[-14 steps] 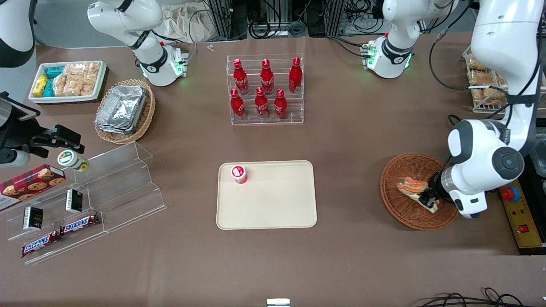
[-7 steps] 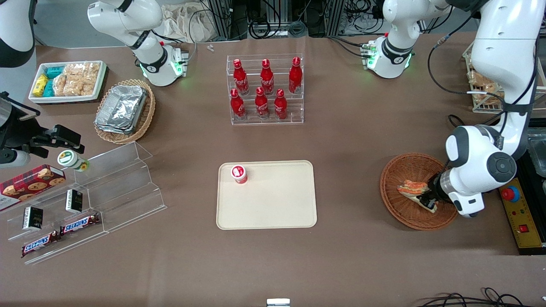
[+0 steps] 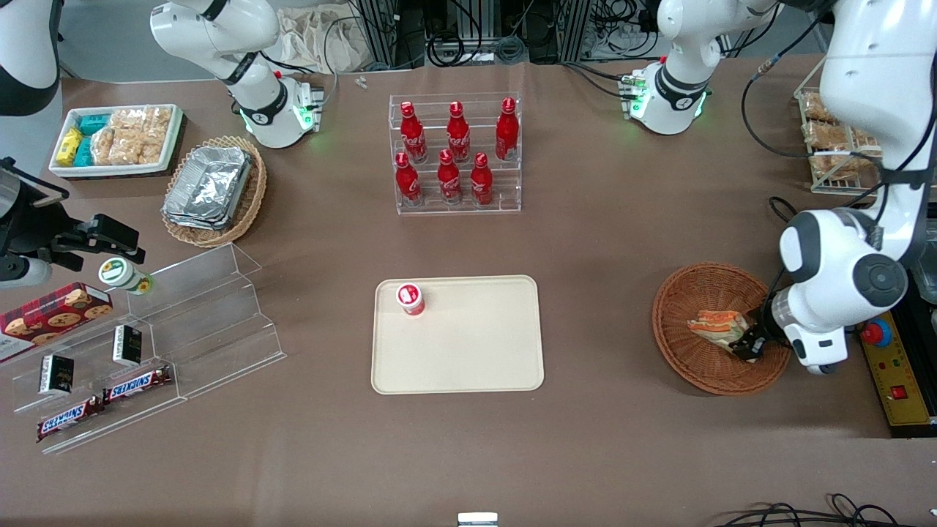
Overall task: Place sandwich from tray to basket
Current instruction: 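Lower the sandwich into the basket and open the left gripper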
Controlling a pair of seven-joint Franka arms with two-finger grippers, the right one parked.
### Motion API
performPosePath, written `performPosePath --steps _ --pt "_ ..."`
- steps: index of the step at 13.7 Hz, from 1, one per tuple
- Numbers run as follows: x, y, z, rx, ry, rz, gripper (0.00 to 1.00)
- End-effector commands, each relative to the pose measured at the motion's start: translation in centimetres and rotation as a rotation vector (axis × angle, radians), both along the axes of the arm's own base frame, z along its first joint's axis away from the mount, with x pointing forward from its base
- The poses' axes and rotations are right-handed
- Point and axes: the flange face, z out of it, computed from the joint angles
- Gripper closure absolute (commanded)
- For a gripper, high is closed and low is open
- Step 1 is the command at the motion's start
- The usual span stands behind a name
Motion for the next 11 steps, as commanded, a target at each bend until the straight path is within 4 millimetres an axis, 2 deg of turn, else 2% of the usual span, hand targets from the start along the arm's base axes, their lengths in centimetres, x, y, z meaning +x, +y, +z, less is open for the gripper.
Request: performPosePath --steps 1,4,6,9,11 --pt "-0.5 -0.1 6.6 0.017 0.007 -0.123 0.01" --pt "1.4 -1.7 13.1 0.015 -0.015 -0.223 0.01" --pt "0.8 -1.5 17.6 0.021 -0.021 -0.419 0.01" --pt "-0.4 0.0 21.4 0.032 -0.036 -0.667 0.01" --pt "-1.2 0.1 23.7 0.052 -0.056 -0.793 0.01"
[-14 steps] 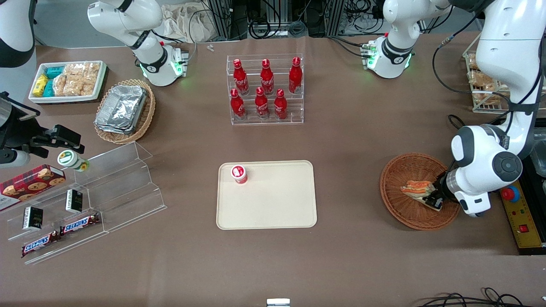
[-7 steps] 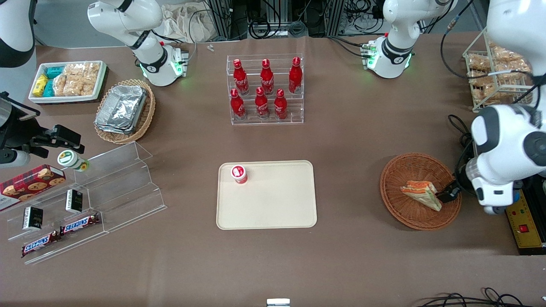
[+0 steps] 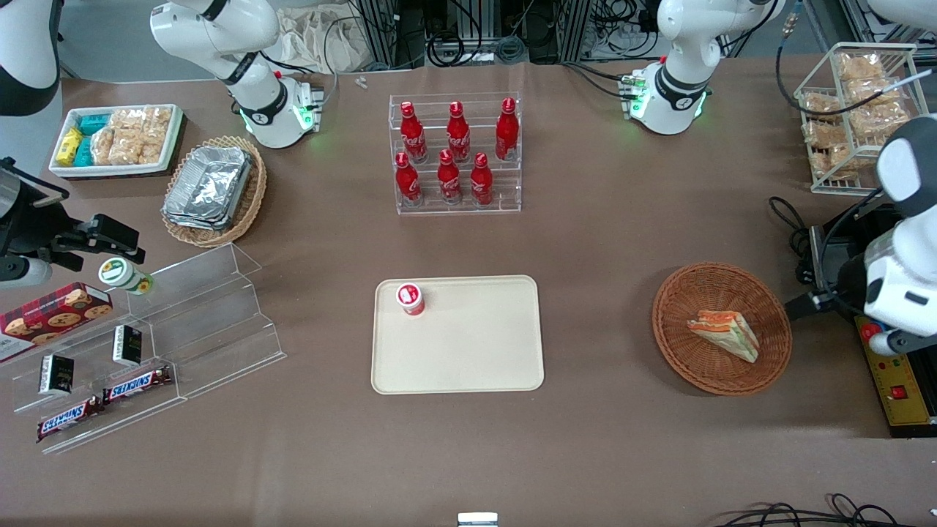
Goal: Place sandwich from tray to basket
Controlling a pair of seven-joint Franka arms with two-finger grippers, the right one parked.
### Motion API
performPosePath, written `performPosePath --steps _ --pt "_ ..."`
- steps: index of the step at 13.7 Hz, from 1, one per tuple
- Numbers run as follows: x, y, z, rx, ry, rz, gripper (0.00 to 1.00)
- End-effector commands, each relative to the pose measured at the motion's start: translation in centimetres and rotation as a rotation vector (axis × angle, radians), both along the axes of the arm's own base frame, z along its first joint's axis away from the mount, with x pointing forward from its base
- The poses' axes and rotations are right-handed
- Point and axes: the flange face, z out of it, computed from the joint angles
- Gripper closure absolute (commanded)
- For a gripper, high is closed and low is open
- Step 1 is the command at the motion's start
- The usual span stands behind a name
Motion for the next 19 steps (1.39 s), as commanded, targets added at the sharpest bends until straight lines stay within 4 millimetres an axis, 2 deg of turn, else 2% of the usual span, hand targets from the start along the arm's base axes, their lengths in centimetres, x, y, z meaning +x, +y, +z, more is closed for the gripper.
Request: performPosePath --steps 1,2,6,14,16,19 --pt "-1.6 0.3 3.2 0.011 -0.014 -0.15 0.01" --pt "-2.0 0.3 3.6 0.026 0.002 -0.156 0.01" --pt "-1.6 0.3 4.8 0.028 -0.017 -0.156 0.0" --pt "-2.0 -0.8 5.7 0.019 -0.002 -0.169 0.0" --pt "-2.1 -3.1 5.7 0.028 0.009 -0.202 0.0" --pt "-2.6 -4.2 5.4 0.036 0.047 -0.199 0.0"
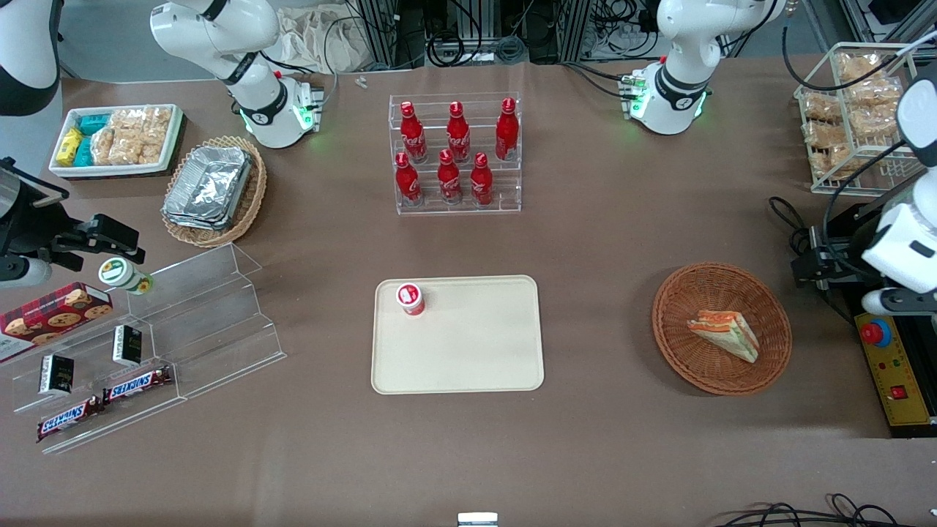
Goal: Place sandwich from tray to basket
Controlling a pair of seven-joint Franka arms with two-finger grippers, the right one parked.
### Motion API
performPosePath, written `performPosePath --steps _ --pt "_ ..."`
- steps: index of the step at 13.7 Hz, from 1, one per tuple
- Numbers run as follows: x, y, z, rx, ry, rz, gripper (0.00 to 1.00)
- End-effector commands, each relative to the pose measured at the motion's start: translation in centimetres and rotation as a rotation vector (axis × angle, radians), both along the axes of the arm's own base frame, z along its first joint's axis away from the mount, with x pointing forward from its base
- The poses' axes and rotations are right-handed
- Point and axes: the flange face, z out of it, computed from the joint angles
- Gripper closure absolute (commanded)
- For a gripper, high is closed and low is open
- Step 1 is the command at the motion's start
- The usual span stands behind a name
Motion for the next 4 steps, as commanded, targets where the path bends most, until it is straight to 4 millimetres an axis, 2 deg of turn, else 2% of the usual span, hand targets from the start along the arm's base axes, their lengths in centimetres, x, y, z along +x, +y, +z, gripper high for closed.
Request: performPosePath --steps 1,4 --pt "-0.76 -0.37 0.82 0.018 0.034 0.009 0.0" --pt "-0.79 -0.82 1.27 0.028 0.031 -0.006 0.0"
